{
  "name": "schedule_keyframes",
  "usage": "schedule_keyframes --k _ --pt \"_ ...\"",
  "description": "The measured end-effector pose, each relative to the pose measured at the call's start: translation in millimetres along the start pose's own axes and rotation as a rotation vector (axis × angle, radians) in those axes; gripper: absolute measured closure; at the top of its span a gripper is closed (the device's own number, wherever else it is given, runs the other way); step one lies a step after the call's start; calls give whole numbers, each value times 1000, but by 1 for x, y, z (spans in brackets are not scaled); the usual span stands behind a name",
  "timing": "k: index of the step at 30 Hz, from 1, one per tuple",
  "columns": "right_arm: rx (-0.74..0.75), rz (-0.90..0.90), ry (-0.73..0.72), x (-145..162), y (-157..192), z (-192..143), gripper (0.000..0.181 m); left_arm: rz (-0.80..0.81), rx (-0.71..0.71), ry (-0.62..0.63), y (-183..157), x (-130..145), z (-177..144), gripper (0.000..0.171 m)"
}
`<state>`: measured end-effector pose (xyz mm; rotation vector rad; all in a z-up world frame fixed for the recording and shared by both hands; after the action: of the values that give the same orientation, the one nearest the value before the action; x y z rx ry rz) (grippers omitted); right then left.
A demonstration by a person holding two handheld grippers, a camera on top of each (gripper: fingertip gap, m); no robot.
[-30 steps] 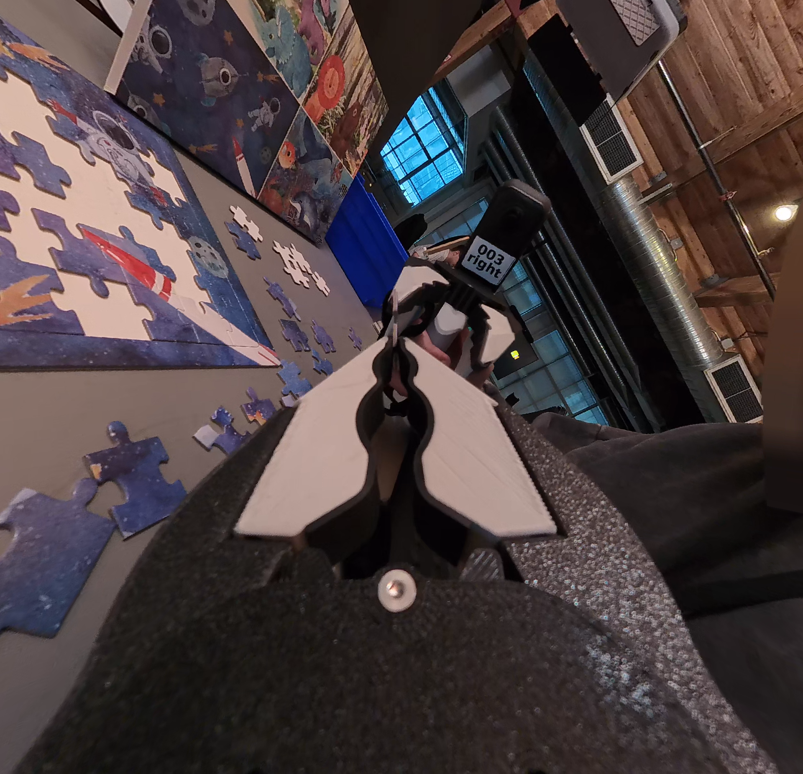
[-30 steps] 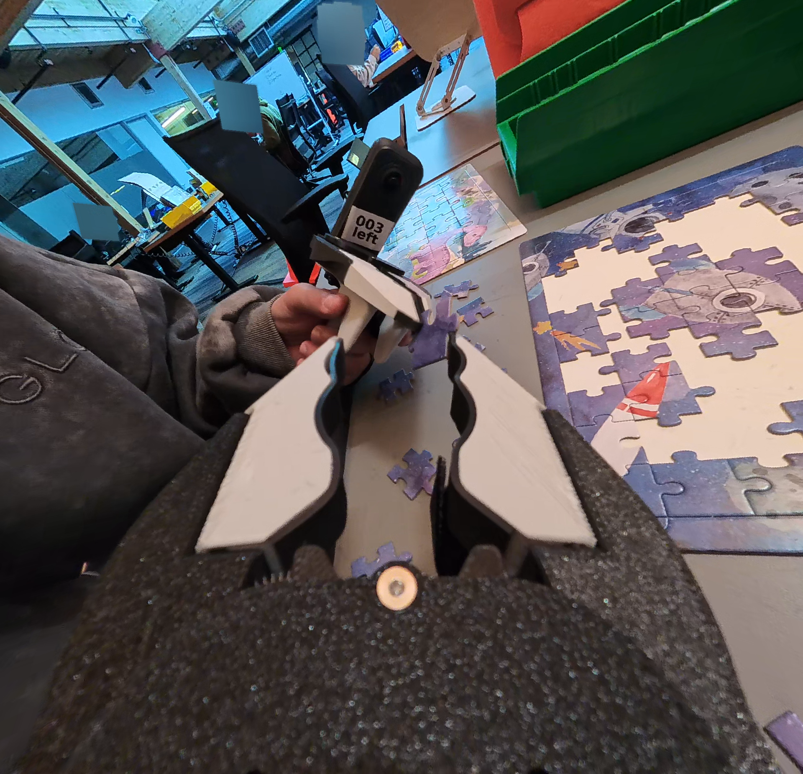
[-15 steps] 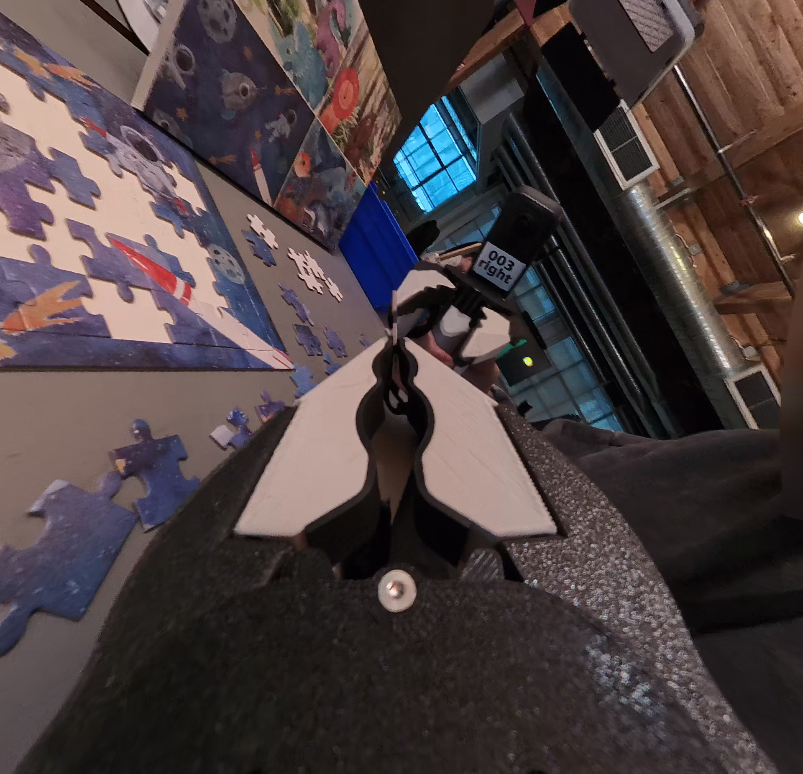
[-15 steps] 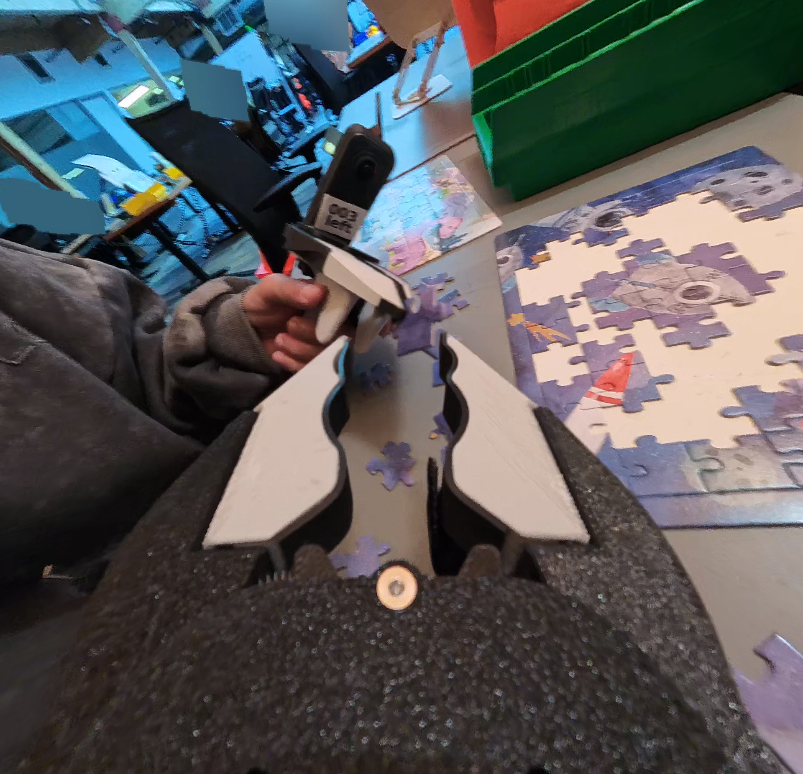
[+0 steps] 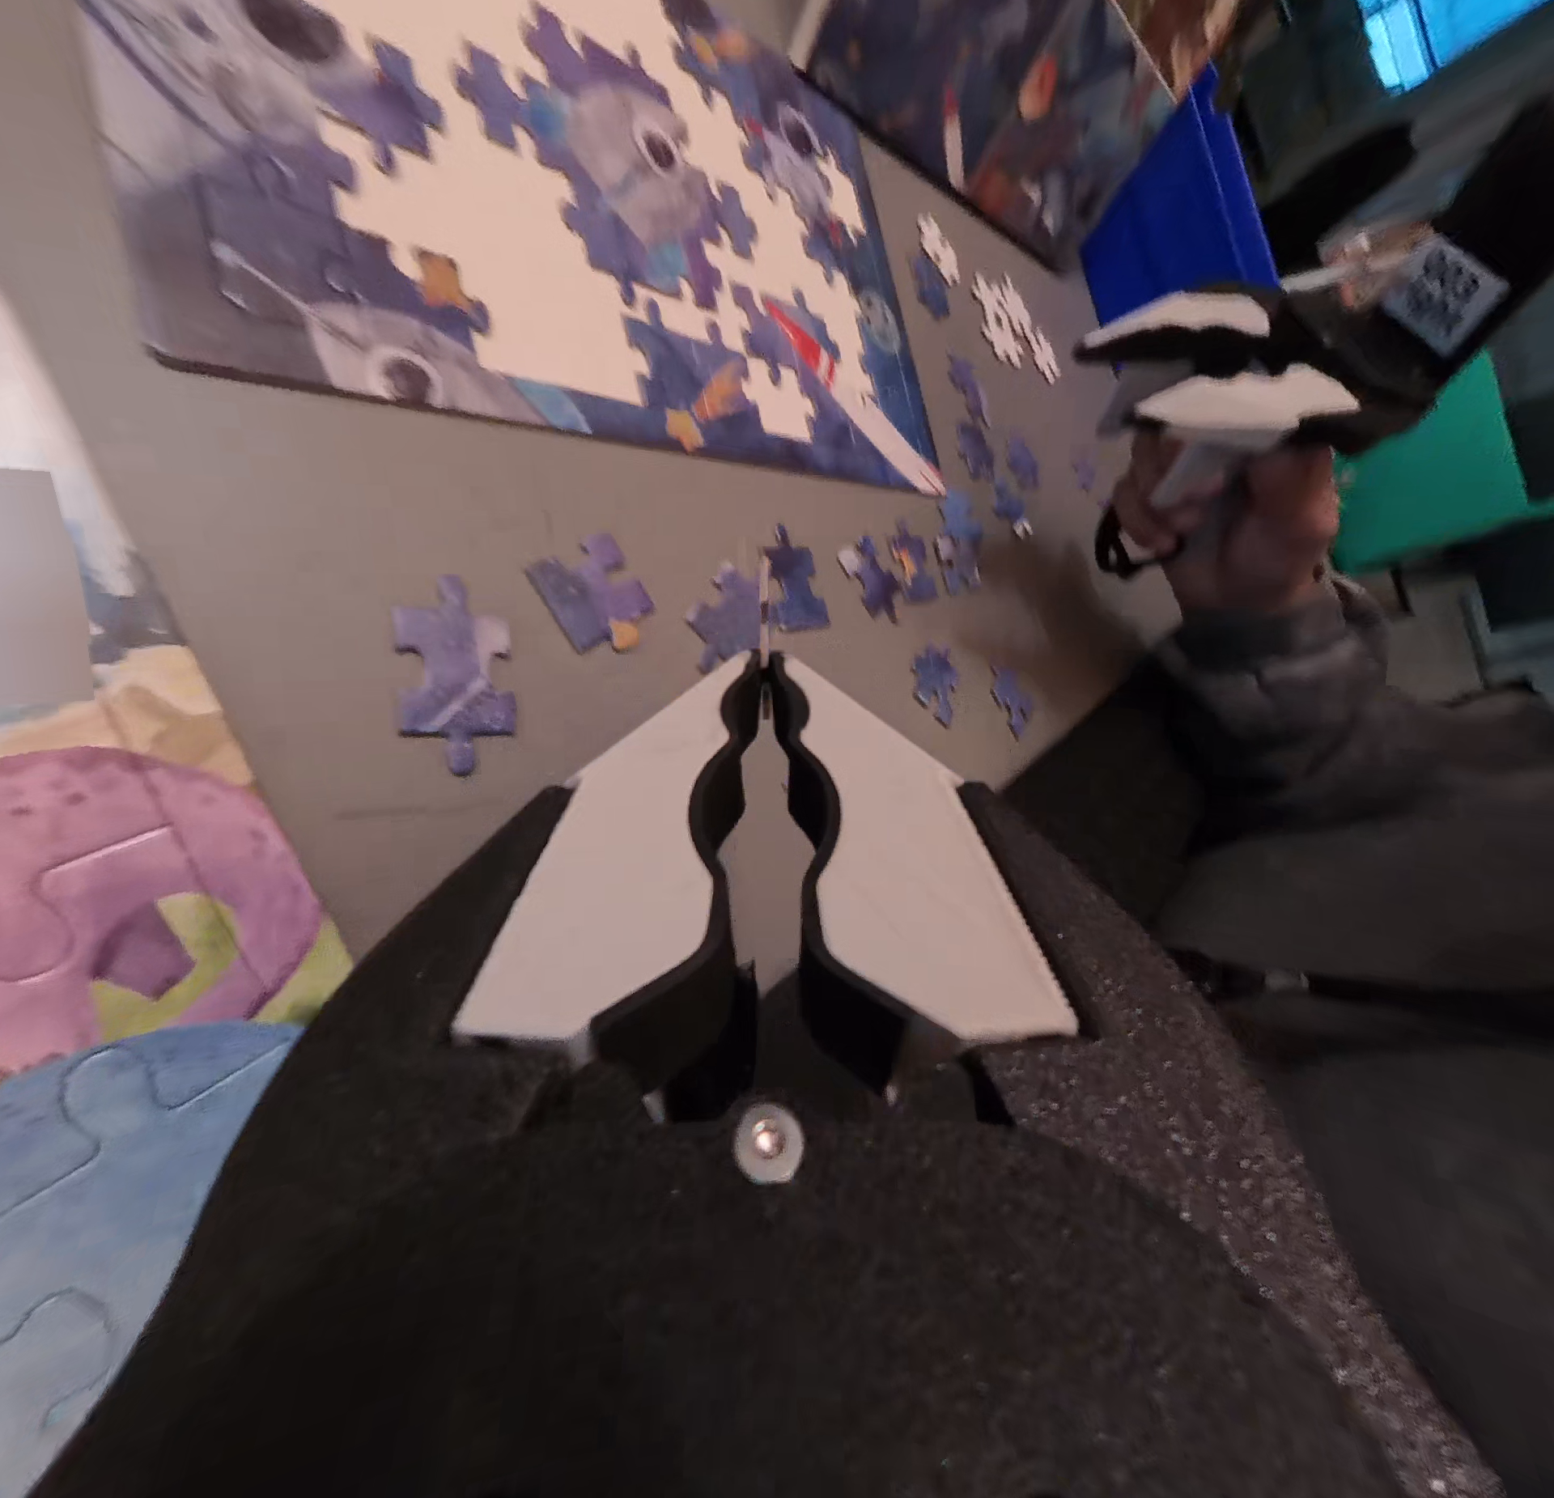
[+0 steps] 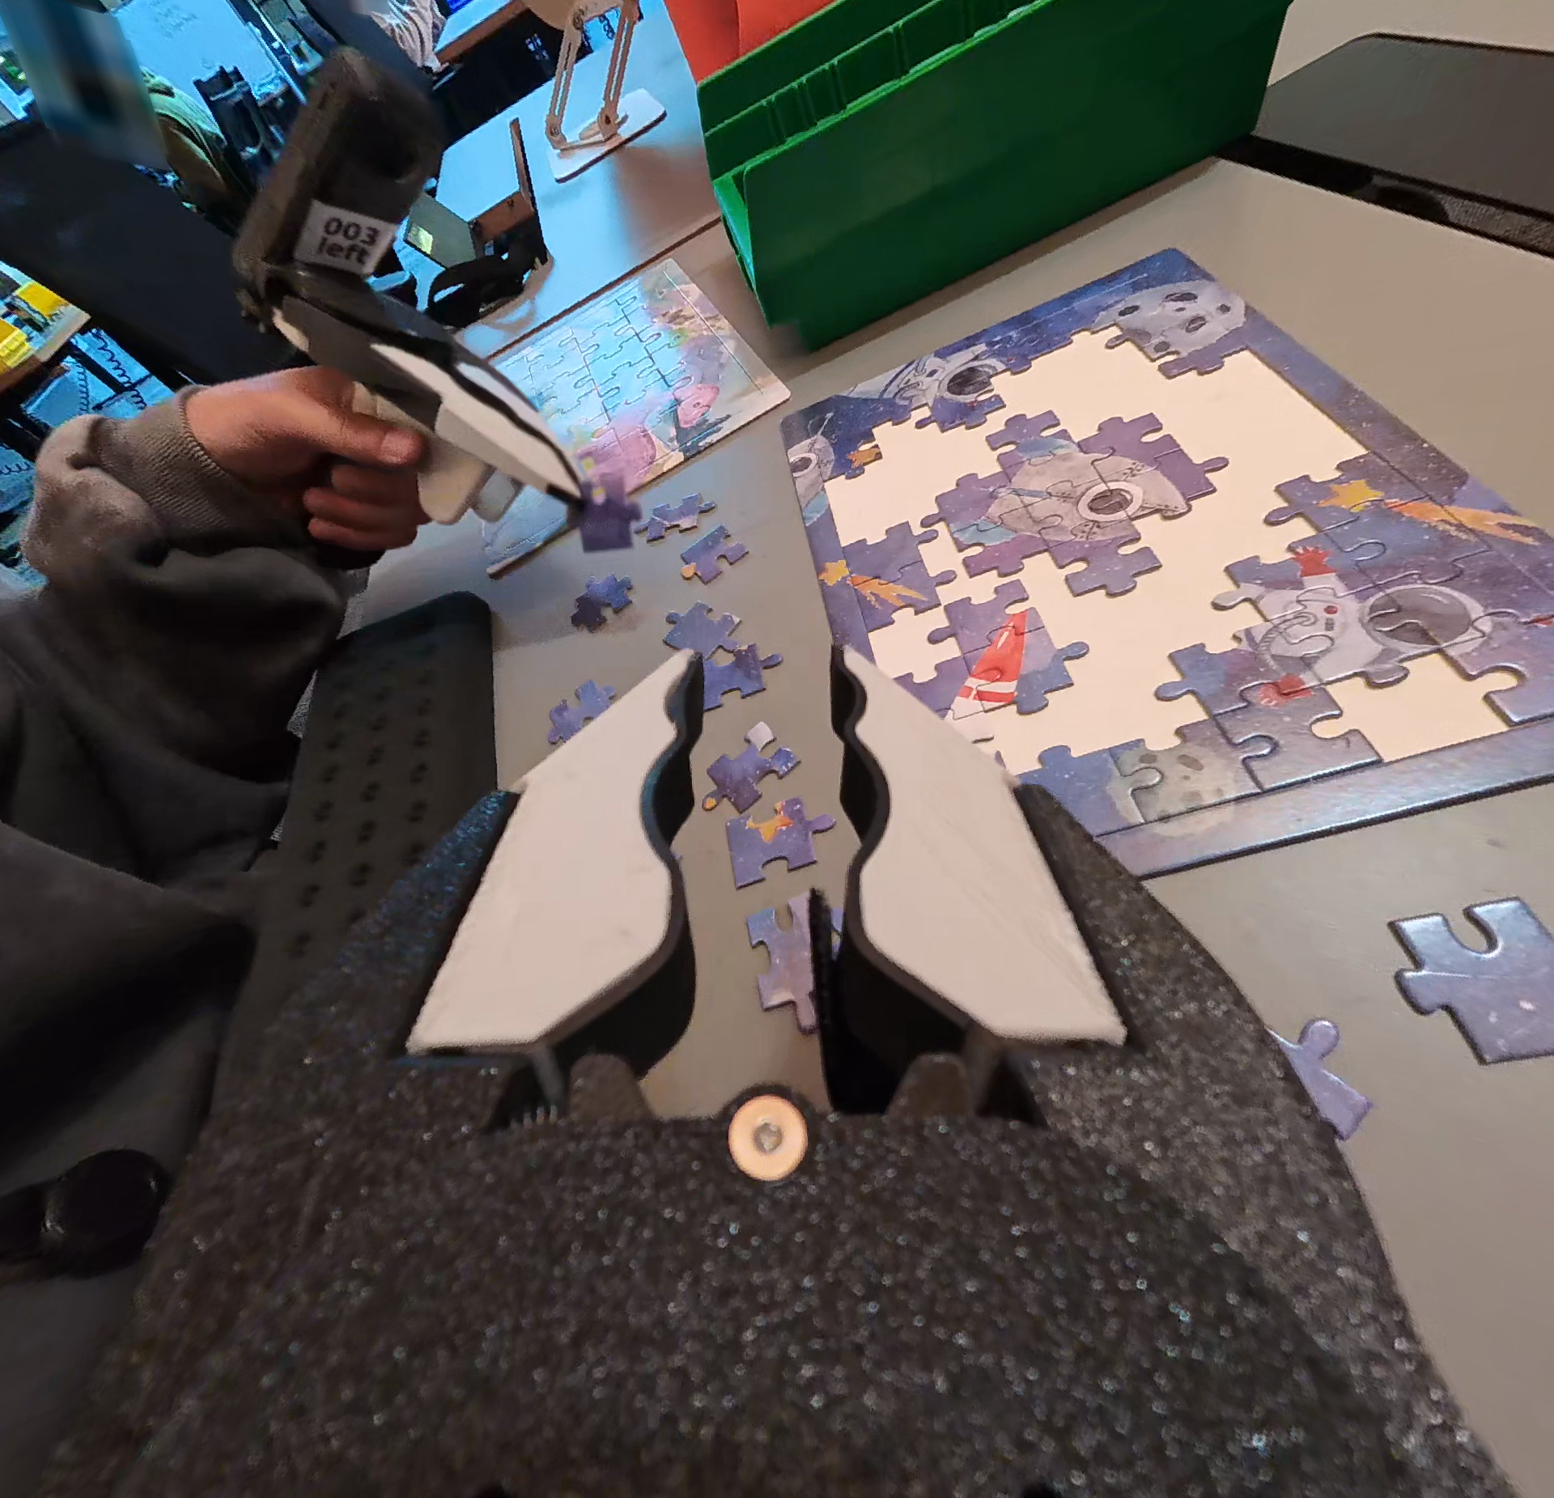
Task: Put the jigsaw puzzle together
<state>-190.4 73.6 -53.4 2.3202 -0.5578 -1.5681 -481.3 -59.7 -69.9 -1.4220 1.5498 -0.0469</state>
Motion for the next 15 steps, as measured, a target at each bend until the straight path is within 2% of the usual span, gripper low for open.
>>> schedule_keyframes --k 5,9,12,15 --pt "5 -4 8 0 -1 -1 151 29 77 154 -6 15 15 170" --pt "0 1 13 1 0 -1 151 121 90 256 -15 26 14 170" --pt "-1 -6 16 1 1 -1 151 114 67 239 -11 25 7 170" --pt "-3 -7 24 1 1 0 151 33 28 132 2 15 1 170"
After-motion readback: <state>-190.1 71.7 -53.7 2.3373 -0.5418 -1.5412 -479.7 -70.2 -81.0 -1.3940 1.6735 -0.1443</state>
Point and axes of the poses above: each gripper's, where its closed fingertips meet, z out along the fingers, x out of its underside, y = z × x across the jaws, the point moved 9 cm from there along -z, back along the fingers, and after that the axes turned 6 degrees about z, right-handed, at the moved point
